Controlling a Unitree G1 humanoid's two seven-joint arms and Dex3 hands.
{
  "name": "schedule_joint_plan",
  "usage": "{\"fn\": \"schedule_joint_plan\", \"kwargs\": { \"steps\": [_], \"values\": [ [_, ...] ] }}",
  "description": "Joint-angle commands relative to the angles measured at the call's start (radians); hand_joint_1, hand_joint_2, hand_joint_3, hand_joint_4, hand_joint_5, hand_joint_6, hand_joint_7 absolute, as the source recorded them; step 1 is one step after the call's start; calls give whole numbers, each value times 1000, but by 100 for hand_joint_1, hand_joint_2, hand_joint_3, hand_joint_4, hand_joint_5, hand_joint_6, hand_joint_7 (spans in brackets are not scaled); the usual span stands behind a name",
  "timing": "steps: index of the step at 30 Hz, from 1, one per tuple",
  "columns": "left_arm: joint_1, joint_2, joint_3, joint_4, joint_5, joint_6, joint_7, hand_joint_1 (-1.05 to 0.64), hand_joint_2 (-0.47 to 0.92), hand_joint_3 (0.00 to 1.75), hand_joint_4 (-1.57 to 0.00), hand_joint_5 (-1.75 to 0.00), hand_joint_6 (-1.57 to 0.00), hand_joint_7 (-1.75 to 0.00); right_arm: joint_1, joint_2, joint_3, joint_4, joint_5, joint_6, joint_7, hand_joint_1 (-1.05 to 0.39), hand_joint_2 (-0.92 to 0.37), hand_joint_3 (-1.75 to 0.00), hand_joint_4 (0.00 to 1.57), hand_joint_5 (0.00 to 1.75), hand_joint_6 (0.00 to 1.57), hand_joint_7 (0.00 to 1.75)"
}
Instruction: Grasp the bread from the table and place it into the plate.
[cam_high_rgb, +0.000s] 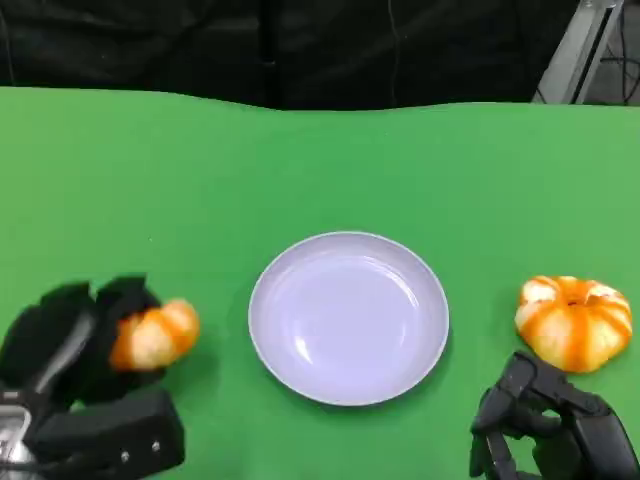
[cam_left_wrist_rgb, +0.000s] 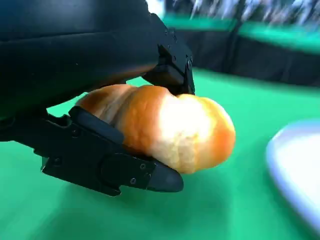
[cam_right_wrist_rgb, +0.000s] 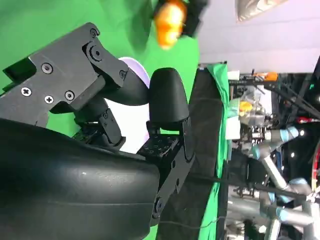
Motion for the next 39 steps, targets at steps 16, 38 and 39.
{"fn": "schedule_joint_plan", "kwargs": {
  "steps": [16,38,39],
  "values": [
    [-10,-49,4,-321,38,66,-103,-12,89,44,-63,-175,-58,-170,8,-8,-9,3,5,-6,-3,-16,-52,-126,83,175,73,158],
    [-240,-272,-171,-10,123,39,-39,-7,83,44,-62,-175,-55,-175,25,-6,-1,-11,2,-11,-13,-15,-53,-125,83,175,74,157],
    [-251,-282,-177,16,126,45,-34,-6,83,44,-62,-175,-54,-175,25,-5,0,-10,2,-14,-13,-15,-53,-125,83,175,74,157]
  ]
}}
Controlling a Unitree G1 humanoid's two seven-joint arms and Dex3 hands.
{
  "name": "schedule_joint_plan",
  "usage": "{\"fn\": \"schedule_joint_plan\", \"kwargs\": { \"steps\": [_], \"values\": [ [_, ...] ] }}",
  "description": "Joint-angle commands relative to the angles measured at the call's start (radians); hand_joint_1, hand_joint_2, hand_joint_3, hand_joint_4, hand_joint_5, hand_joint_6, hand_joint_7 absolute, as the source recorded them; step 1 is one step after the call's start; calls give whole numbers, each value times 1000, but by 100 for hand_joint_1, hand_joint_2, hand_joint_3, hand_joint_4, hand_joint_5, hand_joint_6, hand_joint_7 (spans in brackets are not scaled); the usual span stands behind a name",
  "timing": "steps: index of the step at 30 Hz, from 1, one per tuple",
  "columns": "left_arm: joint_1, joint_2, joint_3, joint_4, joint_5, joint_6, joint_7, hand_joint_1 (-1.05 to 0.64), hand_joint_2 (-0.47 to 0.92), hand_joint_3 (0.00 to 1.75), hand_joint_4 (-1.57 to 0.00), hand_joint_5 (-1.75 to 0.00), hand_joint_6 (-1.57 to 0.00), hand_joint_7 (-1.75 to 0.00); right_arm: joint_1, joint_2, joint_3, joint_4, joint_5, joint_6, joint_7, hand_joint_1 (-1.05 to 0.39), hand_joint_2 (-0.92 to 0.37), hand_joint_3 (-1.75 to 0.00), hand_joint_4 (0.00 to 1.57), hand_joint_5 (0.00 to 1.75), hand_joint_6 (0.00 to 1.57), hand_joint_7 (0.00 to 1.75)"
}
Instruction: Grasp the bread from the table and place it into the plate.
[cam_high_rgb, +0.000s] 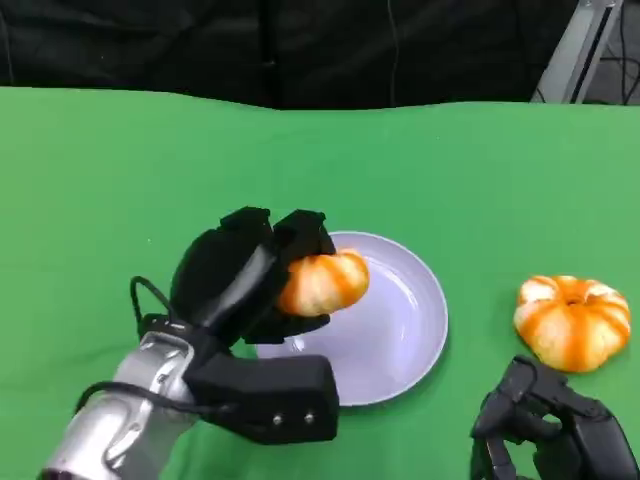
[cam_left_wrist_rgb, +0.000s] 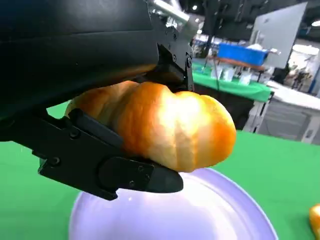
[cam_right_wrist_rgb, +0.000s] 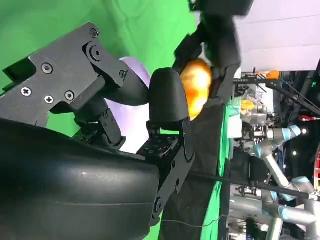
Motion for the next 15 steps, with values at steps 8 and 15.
{"fn": "schedule_joint_plan", "kwargs": {
  "steps": [8,15],
  "values": [
    [-123,-67,-57,276,-19,-32,49,-5,92,27,-57,-170,-65,-145,4,-6,-1,-6,7,-14,-2,-16,-53,-125,82,175,74,157],
    [-160,-39,-87,377,-65,-88,-107,-66,92,43,-40,-29,-63,-12,7,-3,2,-6,2,-13,-6,-16,-53,-124,83,175,74,157]
  ]
}}
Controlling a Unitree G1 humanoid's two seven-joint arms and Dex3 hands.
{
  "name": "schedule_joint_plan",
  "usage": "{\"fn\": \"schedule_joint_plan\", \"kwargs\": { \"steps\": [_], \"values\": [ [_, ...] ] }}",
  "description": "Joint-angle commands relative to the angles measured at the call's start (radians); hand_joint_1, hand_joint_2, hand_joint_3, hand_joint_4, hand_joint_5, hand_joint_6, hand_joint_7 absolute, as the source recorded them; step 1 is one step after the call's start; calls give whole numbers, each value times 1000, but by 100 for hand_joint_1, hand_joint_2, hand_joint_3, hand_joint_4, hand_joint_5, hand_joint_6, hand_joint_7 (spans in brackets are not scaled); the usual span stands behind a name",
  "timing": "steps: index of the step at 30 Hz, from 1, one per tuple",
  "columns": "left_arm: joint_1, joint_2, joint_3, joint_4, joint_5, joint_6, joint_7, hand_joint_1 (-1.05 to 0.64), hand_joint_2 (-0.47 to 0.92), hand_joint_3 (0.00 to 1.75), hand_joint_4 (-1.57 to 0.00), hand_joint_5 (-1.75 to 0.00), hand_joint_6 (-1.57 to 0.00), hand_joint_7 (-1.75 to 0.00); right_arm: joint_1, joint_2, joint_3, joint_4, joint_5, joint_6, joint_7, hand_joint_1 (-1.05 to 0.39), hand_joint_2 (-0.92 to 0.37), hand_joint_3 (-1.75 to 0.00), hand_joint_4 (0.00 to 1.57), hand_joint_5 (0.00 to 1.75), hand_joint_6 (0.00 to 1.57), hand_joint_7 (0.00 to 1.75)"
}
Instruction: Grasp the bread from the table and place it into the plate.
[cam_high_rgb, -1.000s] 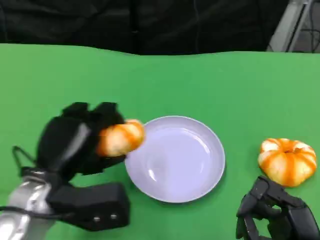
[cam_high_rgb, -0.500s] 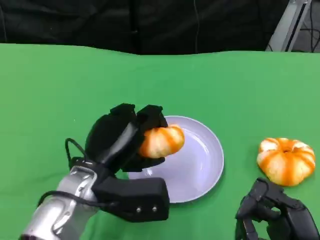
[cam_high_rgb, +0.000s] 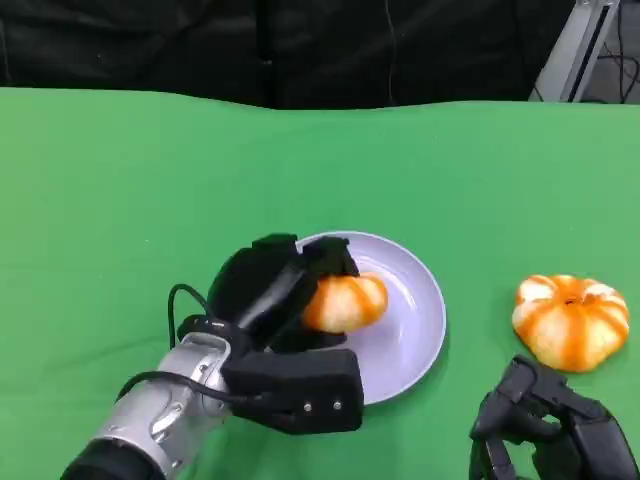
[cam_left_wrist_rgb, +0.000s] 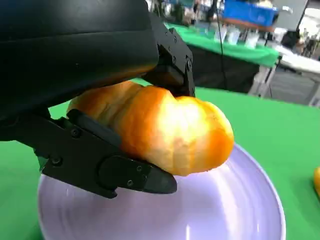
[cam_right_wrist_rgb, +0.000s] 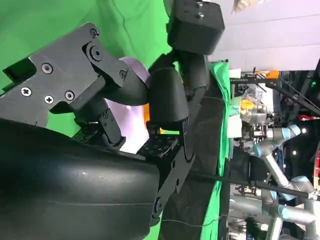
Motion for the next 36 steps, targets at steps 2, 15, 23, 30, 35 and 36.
{"fn": "schedule_joint_plan", "kwargs": {
  "steps": [2,15,23,30,35,36],
  "values": [
    [-29,49,-30,25,-11,6,-148,-79,92,49,-26,-10,-51,-3,7,-3,1,-7,2,-9,-7,-16,-53,-124,83,175,75,158],
    [27,110,-52,-130,2,52,-216,-105,92,79,0,0,-6,0,2,-7,0,1,11,-9,-3,-16,-53,-124,83,175,75,157],
    [108,126,43,-281,-154,36,-289,-104,92,79,0,0,-8,-1,-4,-10,-4,9,-2,-14,-9,-16,-53,-123,82,175,75,156],
    [227,63,183,-444,-453,106,-419,-50,92,54,-43,-15,-50,-10,-5,-15,-9,10,4,-10,-5,-16,-54,-123,82,175,75,156],
    [299,38,267,-540,-686,185,-552,-20,92,46,-88,-28,-83,-14,-8,-16,-11,17,14,-16,4,-16,-54,-123,82,175,74,157],
    [324,34,295,-574,-770,223,-600,-13,92,47,-92,-48,-95,-13,-9,-17,-11,18,15,-17,7,-16,-54,-123,82,175,74,157]
  ]
}}
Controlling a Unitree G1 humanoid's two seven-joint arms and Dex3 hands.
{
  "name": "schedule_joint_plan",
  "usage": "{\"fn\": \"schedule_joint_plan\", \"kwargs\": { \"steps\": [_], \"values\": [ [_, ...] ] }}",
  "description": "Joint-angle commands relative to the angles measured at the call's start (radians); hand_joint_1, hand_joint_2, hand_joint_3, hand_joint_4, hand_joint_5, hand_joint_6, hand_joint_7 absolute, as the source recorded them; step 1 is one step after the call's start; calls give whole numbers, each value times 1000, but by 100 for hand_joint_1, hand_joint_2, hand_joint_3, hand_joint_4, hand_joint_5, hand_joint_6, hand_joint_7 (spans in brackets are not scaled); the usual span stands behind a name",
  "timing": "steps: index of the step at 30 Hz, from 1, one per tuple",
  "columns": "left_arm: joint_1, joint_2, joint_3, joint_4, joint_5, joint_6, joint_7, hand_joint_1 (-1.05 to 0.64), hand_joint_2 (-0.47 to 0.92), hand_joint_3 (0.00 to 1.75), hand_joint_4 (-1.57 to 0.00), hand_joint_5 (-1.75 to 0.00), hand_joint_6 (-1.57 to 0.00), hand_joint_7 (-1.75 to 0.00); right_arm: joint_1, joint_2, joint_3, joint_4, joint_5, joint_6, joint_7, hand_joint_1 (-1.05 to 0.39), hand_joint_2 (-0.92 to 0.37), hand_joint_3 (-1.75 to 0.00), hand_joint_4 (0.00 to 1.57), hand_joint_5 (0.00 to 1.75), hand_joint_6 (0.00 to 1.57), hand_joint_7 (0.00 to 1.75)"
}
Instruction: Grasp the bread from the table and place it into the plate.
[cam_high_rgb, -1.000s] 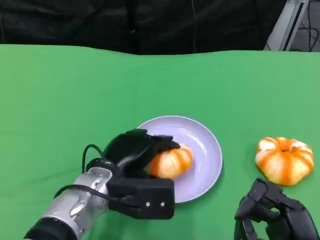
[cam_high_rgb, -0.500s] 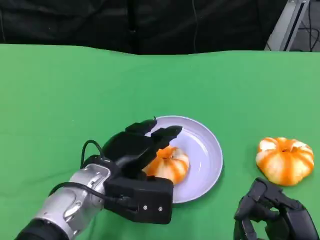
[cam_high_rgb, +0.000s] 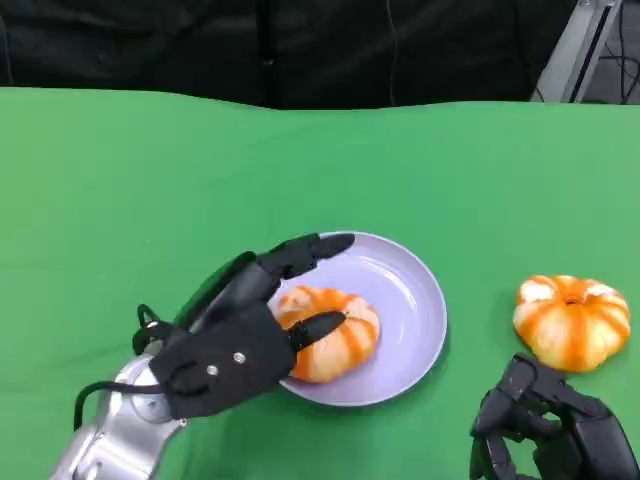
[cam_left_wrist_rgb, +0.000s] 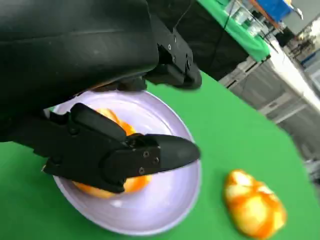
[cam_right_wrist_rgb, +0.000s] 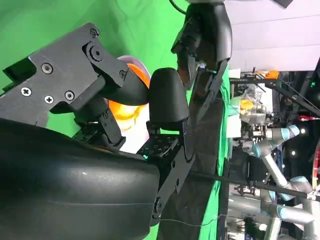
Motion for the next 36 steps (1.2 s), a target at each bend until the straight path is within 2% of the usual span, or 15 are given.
{"fn": "schedule_joint_plan", "kwargs": {
  "steps": [1,2,3,5,6,7,9,12,15,16,19,21,23,28,36],
  "values": [
    [90,-13,112,-125,-292,123,-167,-7,90,54,-91,-80,-110,-15,0,-14,-9,11,16,-13,10,-16,-54,-124,83,175,74,157],
    [117,-4,137,-166,-366,180,-210,-6,87,61,-90,-99,-118,-19,2,-13,-10,7,14,-10,8,-16,-54,-124,83,175,74,157],
    [150,7,163,-205,-436,224,-250,-6,76,84,-88,-120,-119,-38,3,-11,-10,4,13,-8,6,-16,-54,-124,83,175,74,157],
    [193,23,198,-261,-520,287,-298,-6,58,117,-84,-151,-98,-105,4,-10,-10,1,11,-6,5,-15,-54,-125,83,175,75,158],
    [226,35,217,-295,-558,317,-318,-6,56,122,-84,-155,-94,-117,4,-10,-10,1,10,-7,5,-15,-54,-125,83,175,74,158],
    [255,47,235,-326,-590,344,-334,-9,56,122,-84,-167,-88,-137,3,-10,-9,1,10,-8,5,-15,-54,-125,83,175,74,158],
    [316,75,274,-386,-660,403,-365,-10,55,122,-87,-173,-84,-151,0,-8,-9,4,11,-12,6,-16,-54,-125,83,175,74,158],
    [388,102,327,-433,-742,449,-410,-10,56,120,-88,-174,-80,-161,-2,-8,-9,7,12,-11,6,-16,-53,-124,83,175,74,158],
    [404,108,342,-446,-764,465,-422,-10,57,118,-88,-175,-79,-164,-2,-8,-10,8,12,-11,6,-16,-54,-124,83,175,73,158],
    [439,116,381,-419,-813,471,-467,-10,57,118,-88,-175,-79,-164,-7,-10,-12,11,15,-9,9,-16,-54,-124,83,175,73,158],
    [507,130,468,-334,-920,490,-577,-15,64,102,-88,-175,-80,-164,-20,-14,-19,21,20,-4,13,-14,-54,-124,83,175,73,157],
    [517,130,490,-281,-938,475,-634,-18,73,85,-87,-175,-79,-164,-26,-16,-24,28,22,-1,15,-14,-54,-124,83,175,74,157],
    [516,128,499,-254,-938,464,-666,-20,77,77,-85,-175,-77,-165,-29,-17,-26,31,24,-2,17,-14,-53,-124,83,175,74,157],
    [489,130,529,-149,-936,455,-742,-21,77,76,-83,-175,-76,-165,-35,-16,-27,47,25,-9,20,-14,-53,-126,83,175,74,157],
    [476,123,546,-147,-932,463,-741,-19,79,76,-83,-175,-74,-166,-17,-11,-16,27,27,-1,23,-16,-53,-126,83,175,74,158]
  ]
}}
